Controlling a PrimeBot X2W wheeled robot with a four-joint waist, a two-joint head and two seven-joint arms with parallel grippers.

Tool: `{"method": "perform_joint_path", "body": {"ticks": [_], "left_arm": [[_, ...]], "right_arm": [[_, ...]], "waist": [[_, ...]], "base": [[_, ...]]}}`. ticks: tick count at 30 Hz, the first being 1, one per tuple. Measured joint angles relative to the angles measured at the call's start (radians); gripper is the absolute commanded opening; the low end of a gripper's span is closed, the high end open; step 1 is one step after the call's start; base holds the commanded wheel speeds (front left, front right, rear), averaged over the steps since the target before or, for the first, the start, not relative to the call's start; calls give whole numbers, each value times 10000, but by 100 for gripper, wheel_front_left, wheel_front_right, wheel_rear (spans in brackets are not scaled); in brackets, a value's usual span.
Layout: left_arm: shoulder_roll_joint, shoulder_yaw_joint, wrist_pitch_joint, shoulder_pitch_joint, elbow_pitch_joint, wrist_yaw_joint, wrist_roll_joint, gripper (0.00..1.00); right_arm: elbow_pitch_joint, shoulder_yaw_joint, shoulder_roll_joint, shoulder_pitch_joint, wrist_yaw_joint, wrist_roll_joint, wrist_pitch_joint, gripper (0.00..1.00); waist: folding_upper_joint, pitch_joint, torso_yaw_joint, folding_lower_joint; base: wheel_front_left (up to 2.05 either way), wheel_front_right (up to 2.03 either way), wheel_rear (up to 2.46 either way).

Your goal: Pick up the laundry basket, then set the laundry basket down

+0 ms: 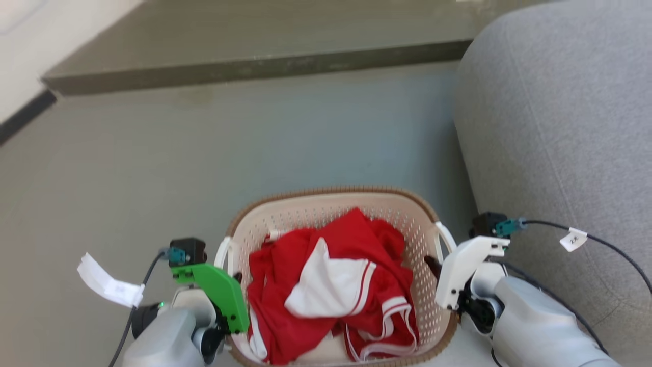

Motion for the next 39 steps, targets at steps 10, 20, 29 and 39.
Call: {"method": "perform_joint_path", "body": {"ticks": [10,20,29,39], "left_arm": [[0,-107,349,252,82,0,-328,0],[2,-314,583,282,146,4,-453,0],[2,-399,596,291,144,13,-637,0],[10,-593,594,291,138,96,-796,0]], "right_arm": [[-4,217,6,243,-86,259,426,0],[2,382,-29,310,-88,508,719,0],[63,445,-27,345,-88,594,719,0],[88,568,-38,343,-88,679,719,0]], "waist": [[0,-1067,-9,0],[0,-1348,-41,0],[0,-1339,-92,0],[0,-1286,-135,0]], "base": [[0,0,0],[0,0,0],[0,0,0],[0,0,0]]}}
